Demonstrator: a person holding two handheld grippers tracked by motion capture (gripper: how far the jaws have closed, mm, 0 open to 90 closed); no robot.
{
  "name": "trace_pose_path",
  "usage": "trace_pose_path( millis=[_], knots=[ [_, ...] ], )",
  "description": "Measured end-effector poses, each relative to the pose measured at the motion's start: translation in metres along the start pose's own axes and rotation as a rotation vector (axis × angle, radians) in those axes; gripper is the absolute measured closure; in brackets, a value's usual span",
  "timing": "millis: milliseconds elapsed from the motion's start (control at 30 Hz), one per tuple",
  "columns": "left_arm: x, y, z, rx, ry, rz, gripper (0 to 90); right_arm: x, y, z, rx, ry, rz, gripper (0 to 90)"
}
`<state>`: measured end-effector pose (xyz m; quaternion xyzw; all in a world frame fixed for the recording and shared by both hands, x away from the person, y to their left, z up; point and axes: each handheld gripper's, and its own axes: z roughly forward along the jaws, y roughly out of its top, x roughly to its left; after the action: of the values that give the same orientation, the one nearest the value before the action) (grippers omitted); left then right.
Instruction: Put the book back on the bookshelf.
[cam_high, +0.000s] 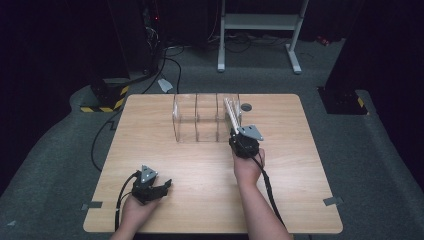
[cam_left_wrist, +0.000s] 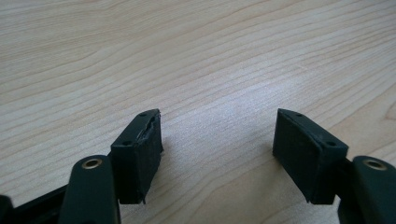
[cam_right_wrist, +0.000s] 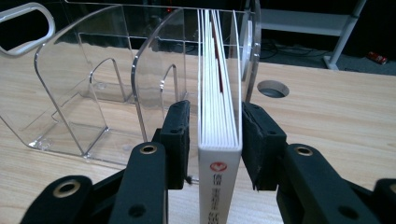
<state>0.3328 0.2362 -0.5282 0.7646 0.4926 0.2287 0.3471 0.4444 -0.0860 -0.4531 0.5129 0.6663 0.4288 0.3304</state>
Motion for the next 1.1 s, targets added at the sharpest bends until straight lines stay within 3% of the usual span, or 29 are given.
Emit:
trace_pose_path(
  millis=[467, 1100],
  knots=[
    [0.000, 0.000, 0.000, 0.000, 0.000, 0.001, 32.6, -0.002, -0.020, -0.009, 0.011, 0.031, 0.017, 62.7],
    [0.000, 0.000, 0.000, 0.000, 0.000, 0.001, 32.6, -0.004, -0.055, -0.002, 0.105, 0.031, 0.031, 65.8]
  ],
)
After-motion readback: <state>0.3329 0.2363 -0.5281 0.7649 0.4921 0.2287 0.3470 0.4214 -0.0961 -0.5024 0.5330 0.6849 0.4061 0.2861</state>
